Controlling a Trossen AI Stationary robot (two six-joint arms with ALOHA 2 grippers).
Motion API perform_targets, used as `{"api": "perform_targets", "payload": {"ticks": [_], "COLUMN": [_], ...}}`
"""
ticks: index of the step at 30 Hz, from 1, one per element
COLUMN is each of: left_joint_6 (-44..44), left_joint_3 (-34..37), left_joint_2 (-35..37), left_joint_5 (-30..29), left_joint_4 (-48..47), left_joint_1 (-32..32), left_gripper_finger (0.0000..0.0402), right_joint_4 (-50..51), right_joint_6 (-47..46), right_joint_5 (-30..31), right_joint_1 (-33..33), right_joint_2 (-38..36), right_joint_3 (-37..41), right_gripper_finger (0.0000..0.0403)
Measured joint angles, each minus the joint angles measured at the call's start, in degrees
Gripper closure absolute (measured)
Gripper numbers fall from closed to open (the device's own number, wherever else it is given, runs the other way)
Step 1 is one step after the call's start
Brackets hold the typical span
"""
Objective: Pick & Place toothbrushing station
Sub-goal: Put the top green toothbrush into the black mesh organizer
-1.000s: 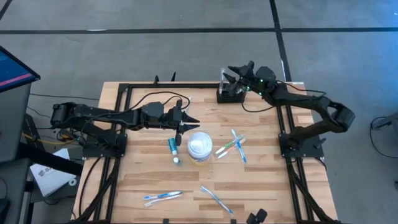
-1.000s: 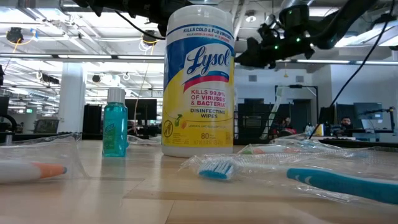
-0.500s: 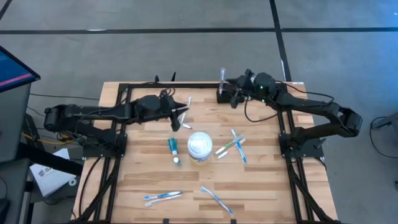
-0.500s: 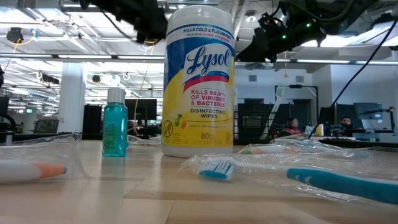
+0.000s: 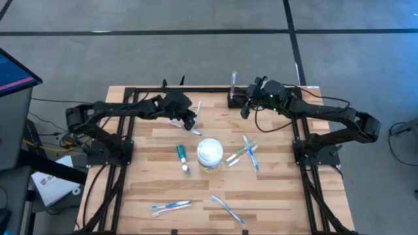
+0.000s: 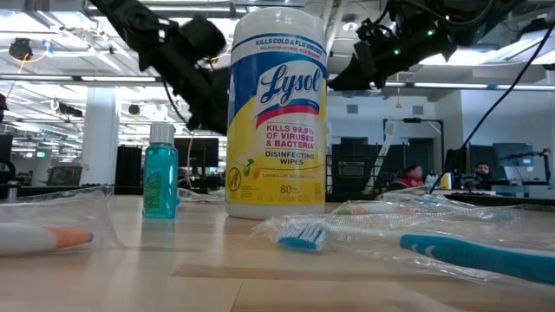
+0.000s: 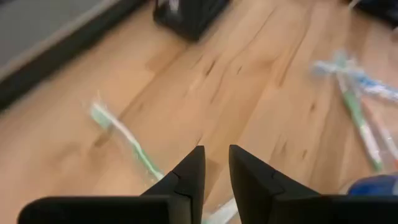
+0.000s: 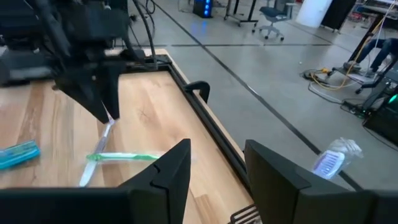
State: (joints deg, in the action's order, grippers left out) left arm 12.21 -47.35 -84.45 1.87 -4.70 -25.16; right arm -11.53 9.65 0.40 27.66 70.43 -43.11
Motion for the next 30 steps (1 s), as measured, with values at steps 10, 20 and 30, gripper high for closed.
{"api": "perform_targets", "payload": {"ticks": [10, 20, 30], "left_joint_6": [4.6, 4.8, 4.8], "left_joint_3": [0.0, 0.0, 0.0], "left_joint_2": [-9.5, -10.7, -10.8], "left_joint_5": [5.6, 5.0, 5.0], "left_joint_4": [0.0, 0.0, -0.5], "left_joint_1": [-3.5, -3.6, -3.3], "left_gripper_finger": [0.0322, 0.0262, 0.0227], "right_joint_4": [1.3, 2.3, 3.8], "right_joint_6": [-0.1, -0.2, -0.2], "right_joint_5": [0.0, 0.0, 0.0], "right_joint_1": [0.0, 0.0, 0.0], "right_joint_2": [0.0, 0.0, 0.0], "right_joint_3": [0.0, 0.0, 0.0], "right_gripper_finger": [0.0266, 0.0269, 0.027]}}
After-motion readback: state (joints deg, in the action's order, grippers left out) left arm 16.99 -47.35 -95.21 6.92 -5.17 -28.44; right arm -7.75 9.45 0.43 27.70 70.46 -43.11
